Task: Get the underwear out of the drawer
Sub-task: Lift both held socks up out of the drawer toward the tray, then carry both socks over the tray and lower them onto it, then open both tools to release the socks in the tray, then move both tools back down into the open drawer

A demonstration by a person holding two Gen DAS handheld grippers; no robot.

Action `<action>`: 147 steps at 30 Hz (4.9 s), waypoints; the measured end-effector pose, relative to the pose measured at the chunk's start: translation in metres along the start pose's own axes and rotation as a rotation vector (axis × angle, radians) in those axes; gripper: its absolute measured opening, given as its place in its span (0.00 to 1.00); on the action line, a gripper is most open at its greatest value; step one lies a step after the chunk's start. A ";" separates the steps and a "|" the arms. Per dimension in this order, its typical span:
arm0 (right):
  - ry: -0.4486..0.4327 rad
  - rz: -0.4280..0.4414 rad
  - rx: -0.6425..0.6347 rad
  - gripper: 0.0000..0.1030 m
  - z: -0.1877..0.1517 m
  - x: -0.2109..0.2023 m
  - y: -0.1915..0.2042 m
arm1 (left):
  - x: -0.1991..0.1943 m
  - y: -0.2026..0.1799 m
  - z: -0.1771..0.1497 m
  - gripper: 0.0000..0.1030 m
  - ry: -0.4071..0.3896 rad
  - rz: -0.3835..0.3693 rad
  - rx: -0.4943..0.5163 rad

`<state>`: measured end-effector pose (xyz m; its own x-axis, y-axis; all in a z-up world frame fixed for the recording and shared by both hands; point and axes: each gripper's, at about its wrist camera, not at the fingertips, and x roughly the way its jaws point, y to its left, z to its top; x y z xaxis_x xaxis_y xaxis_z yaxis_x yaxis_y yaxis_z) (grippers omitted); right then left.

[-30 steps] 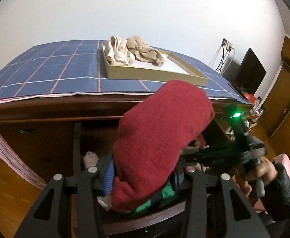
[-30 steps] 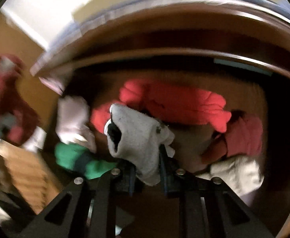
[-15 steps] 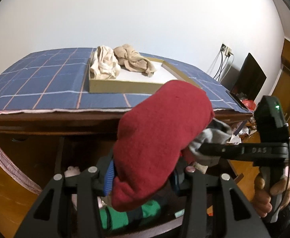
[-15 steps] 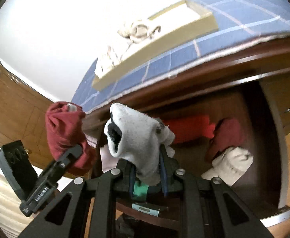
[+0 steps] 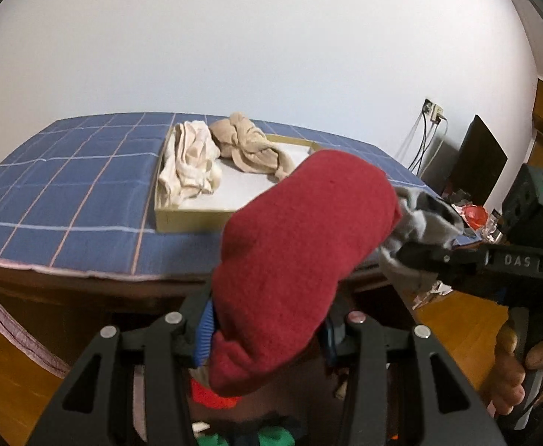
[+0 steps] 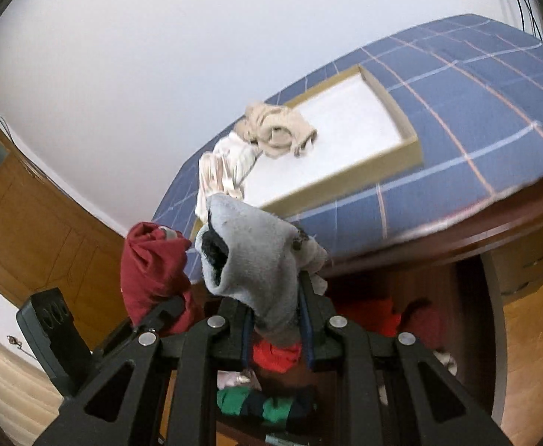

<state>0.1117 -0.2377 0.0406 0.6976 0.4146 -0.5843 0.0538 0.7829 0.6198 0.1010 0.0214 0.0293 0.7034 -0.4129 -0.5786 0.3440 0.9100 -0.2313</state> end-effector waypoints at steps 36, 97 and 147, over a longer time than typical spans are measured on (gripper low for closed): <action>-0.130 -0.227 0.044 0.22 0.161 0.078 -0.023 | 0.152 -0.047 0.138 0.43 0.006 0.139 -0.093; -0.190 -0.105 0.154 0.60 0.108 0.038 -0.042 | 0.126 -0.071 0.114 1.00 0.041 0.350 0.008; -0.038 -0.178 -0.020 0.60 -0.107 -0.004 -0.044 | 0.005 -0.006 -0.060 1.00 0.173 0.213 0.089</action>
<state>0.0300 -0.2239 -0.0403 0.7050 0.2514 -0.6631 0.1648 0.8514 0.4980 0.0652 0.0163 -0.0186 0.6515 -0.1932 -0.7337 0.2586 0.9657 -0.0247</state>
